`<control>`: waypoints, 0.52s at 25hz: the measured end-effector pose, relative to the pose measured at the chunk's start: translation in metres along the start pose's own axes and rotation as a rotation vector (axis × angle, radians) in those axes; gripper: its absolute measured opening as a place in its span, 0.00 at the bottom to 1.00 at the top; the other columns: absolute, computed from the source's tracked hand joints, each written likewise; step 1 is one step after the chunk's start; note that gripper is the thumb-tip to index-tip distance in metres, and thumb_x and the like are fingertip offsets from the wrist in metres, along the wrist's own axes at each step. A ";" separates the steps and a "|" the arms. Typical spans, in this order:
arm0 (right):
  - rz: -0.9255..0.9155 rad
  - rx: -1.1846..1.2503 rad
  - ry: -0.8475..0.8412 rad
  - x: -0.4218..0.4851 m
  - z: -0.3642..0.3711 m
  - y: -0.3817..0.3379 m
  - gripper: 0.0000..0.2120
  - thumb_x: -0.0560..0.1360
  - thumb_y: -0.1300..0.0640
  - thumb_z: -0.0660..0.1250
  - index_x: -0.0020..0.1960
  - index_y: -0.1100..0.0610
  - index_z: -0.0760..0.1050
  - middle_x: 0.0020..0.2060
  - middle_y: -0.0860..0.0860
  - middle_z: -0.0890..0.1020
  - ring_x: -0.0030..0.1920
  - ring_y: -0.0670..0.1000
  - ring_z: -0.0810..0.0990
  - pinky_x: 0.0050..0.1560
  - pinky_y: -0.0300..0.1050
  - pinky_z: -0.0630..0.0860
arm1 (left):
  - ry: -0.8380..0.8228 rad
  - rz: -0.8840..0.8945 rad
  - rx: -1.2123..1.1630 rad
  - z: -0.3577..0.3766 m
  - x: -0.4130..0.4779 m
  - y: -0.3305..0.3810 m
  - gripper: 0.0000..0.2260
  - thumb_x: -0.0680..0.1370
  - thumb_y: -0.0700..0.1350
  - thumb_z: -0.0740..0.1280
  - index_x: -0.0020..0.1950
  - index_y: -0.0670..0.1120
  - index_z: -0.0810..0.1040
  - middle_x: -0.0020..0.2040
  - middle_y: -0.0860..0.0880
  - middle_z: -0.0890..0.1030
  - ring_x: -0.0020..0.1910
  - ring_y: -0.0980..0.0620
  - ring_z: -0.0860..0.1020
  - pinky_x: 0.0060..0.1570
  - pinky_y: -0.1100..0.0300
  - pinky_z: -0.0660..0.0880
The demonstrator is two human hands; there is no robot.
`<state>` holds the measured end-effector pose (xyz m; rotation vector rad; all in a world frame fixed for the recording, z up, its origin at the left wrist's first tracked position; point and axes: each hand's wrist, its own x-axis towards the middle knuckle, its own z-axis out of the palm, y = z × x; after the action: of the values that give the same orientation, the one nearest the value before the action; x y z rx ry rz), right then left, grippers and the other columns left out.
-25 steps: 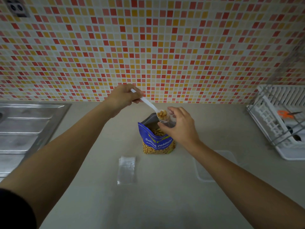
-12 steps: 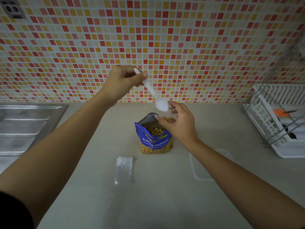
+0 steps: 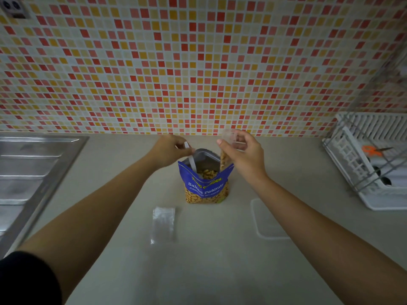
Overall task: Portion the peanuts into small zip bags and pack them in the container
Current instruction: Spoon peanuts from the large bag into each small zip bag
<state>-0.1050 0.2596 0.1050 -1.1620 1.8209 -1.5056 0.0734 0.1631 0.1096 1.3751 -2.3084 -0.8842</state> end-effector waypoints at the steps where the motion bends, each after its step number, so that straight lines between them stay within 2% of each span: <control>1: 0.012 0.011 0.004 0.001 0.000 0.000 0.23 0.66 0.45 0.74 0.58 0.50 0.74 0.52 0.45 0.79 0.48 0.40 0.78 0.46 0.34 0.76 | 0.016 0.000 0.048 0.002 0.001 -0.001 0.13 0.75 0.48 0.68 0.44 0.37 0.78 0.34 0.48 0.74 0.32 0.56 0.69 0.33 0.64 0.65; 2: 0.021 0.018 0.005 0.003 0.000 0.000 0.24 0.66 0.45 0.74 0.59 0.51 0.74 0.52 0.46 0.79 0.49 0.40 0.78 0.47 0.36 0.77 | 0.045 -0.008 0.072 0.002 0.000 -0.001 0.12 0.74 0.49 0.69 0.46 0.40 0.77 0.37 0.50 0.74 0.33 0.57 0.70 0.35 0.63 0.65; 4: 0.033 0.038 0.003 0.004 0.001 0.001 0.25 0.66 0.45 0.75 0.59 0.51 0.74 0.53 0.47 0.79 0.50 0.42 0.79 0.49 0.40 0.78 | 0.172 0.018 0.098 0.001 -0.003 0.001 0.17 0.74 0.52 0.69 0.57 0.44 0.74 0.47 0.52 0.73 0.42 0.56 0.71 0.41 0.65 0.66; 6: 0.048 0.066 0.011 0.005 0.003 0.001 0.25 0.65 0.44 0.75 0.58 0.50 0.74 0.53 0.47 0.80 0.50 0.44 0.80 0.49 0.41 0.79 | 0.288 0.184 0.089 0.001 -0.009 0.008 0.17 0.75 0.51 0.67 0.61 0.45 0.74 0.52 0.52 0.72 0.44 0.58 0.70 0.41 0.70 0.64; 9: 0.066 0.124 0.024 0.007 0.006 -0.005 0.23 0.66 0.46 0.75 0.57 0.50 0.74 0.53 0.47 0.78 0.50 0.44 0.80 0.43 0.36 0.77 | 0.168 0.380 0.024 0.010 -0.019 0.024 0.13 0.75 0.50 0.68 0.56 0.44 0.79 0.49 0.51 0.79 0.40 0.62 0.73 0.39 0.73 0.66; 11: 0.070 0.173 0.025 0.007 0.008 -0.011 0.21 0.66 0.47 0.75 0.56 0.49 0.74 0.52 0.47 0.78 0.50 0.44 0.79 0.40 0.33 0.75 | 0.112 0.382 -0.008 0.021 -0.020 0.027 0.12 0.73 0.52 0.70 0.51 0.46 0.81 0.44 0.54 0.80 0.39 0.61 0.74 0.38 0.72 0.68; 13: 0.076 0.220 0.018 0.008 0.008 -0.014 0.20 0.66 0.48 0.75 0.55 0.48 0.73 0.50 0.46 0.77 0.49 0.43 0.79 0.37 0.32 0.75 | 0.128 0.347 -0.072 0.028 -0.017 0.028 0.08 0.73 0.51 0.71 0.47 0.47 0.82 0.40 0.55 0.80 0.38 0.61 0.75 0.37 0.73 0.68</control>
<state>-0.0985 0.2478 0.1170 -0.9662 1.6433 -1.6294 0.0474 0.1976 0.1069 0.9326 -2.2953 -0.7386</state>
